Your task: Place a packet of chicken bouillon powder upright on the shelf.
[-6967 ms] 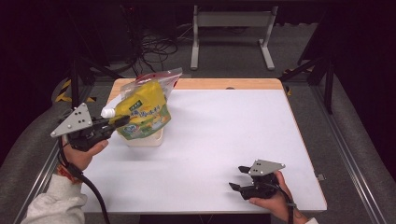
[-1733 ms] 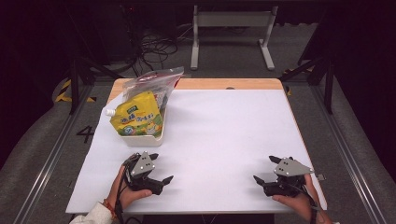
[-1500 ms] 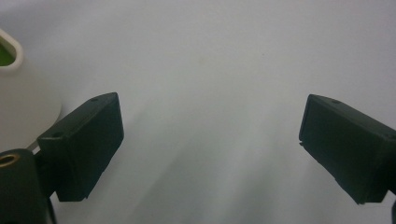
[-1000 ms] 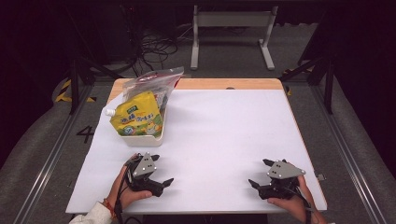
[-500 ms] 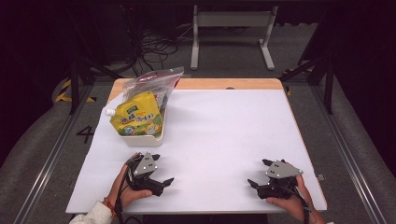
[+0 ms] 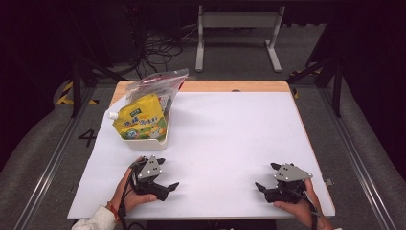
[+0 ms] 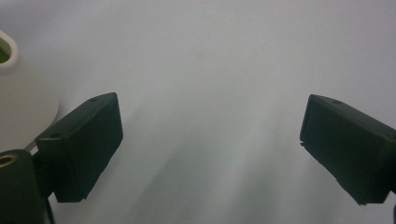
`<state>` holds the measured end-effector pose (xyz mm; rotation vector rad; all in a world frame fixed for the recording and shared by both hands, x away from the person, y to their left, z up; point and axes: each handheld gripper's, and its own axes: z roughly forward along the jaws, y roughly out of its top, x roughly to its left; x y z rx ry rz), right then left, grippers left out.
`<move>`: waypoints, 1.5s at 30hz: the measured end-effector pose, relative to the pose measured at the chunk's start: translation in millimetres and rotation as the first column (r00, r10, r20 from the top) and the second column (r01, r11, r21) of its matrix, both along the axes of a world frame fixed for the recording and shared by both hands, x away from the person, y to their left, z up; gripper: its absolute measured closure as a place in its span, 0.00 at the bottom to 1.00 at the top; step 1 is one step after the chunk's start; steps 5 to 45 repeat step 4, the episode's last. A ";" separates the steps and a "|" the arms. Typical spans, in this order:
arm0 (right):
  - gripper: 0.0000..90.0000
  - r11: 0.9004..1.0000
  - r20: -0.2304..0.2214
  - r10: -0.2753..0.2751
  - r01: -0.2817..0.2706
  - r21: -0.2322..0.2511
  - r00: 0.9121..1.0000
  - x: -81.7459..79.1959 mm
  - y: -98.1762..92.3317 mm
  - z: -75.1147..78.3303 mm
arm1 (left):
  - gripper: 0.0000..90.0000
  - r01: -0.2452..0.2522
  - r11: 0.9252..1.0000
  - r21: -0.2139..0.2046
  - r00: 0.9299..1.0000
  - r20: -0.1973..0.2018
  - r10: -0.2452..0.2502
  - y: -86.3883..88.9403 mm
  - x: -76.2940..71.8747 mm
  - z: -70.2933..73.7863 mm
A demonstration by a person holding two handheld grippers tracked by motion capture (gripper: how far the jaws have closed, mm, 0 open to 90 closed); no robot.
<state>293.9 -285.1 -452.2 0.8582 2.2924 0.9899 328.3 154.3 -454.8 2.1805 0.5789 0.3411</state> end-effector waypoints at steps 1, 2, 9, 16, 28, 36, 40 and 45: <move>0.15 1.000 0.000 -0.001 0.001 -0.003 1.000 0.5 0.2 -0.7 | 0.08 0.002 1.000 -0.002 1.000 -0.003 -0.002 0.0 0.1 0.1; 0.15 1.000 -0.007 -0.003 0.002 -0.003 1.000 0.9 0.5 -1.4 | 0.08 0.002 1.000 -0.002 1.000 -0.003 -0.002 0.0 0.2 0.0; 0.15 1.000 -0.012 -0.006 0.006 -0.007 1.000 1.2 0.9 -2.5 | 0.08 0.001 1.000 0.000 1.000 -0.008 -0.001 -0.6 0.5 -0.7; 0.15 1.000 -0.012 -0.006 0.006 -0.007 1.000 1.2 0.9 -2.5 | 0.08 0.001 1.000 0.000 1.000 -0.008 -0.001 -0.6 0.5 -0.7; 0.15 1.000 -0.012 -0.006 0.006 -0.007 1.000 1.2 0.9 -2.5 | 0.08 0.001 1.000 0.000 1.000 -0.008 -0.001 -0.6 0.5 -0.7; 0.15 1.000 -0.012 -0.006 0.006 -0.007 1.000 1.2 0.9 -2.5 | 0.08 0.001 1.000 0.000 1.000 -0.008 -0.001 -0.6 0.5 -0.7; 0.15 1.000 -0.012 -0.006 0.006 -0.007 1.000 1.2 0.9 -2.5 | 0.08 0.001 1.000 0.000 1.000 -0.008 -0.001 -0.6 0.5 -0.7; 0.15 1.000 -0.012 -0.006 0.006 -0.007 1.000 1.2 0.9 -2.5 | 0.08 0.001 1.000 0.000 1.000 -0.008 -0.001 -0.6 0.5 -0.7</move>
